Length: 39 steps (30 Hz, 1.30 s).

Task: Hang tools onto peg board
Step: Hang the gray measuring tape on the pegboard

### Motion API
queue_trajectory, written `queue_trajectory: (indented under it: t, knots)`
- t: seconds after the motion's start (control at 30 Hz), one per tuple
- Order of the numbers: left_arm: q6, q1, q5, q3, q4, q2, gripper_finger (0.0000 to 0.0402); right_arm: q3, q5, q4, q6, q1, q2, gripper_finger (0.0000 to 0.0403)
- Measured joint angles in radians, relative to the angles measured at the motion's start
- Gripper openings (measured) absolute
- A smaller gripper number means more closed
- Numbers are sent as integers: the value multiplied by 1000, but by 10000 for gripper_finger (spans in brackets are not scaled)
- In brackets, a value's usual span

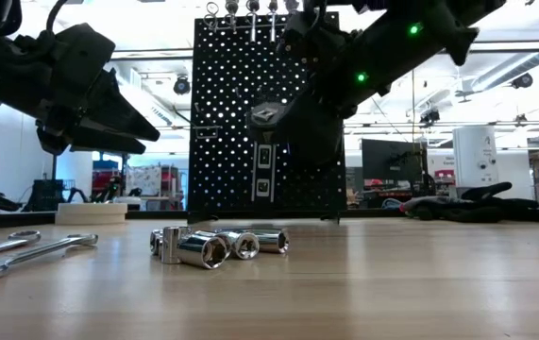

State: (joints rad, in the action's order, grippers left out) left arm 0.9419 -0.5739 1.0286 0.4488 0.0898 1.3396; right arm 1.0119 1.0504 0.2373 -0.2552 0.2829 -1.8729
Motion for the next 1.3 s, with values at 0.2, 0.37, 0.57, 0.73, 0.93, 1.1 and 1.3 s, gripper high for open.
queue_trajectory:
  t: [0.2, 0.37, 0.57, 0.73, 0.93, 1.1, 1.3]
  knots:
    - [9, 0, -15, 0, 0, 0, 231, 0, -30, 5, 102, -36, 0, 248]
    - [15, 0, -26, 0, 1, 0, 231, 0, -77, 6, 157, -35, 15, 351]
    - [18, 0, -29, 0, 2, 0, 231, -2, -170, -3, 244, -29, 113, 375]
    - [18, 0, -46, 0, 2, 0, 231, -5, -247, -1, 199, -65, 209, 316]
    - [19, 0, -46, 0, 1, 0, 231, -9, -549, -3, 239, -171, 239, 154]
    - [20, -1, -46, -1, 4, 0, 231, -11, -579, 43, 187, -233, 191, 18]
    - [27, -1, -46, -2, 7, 0, 231, -11, -576, 158, 136, -284, 154, 11]
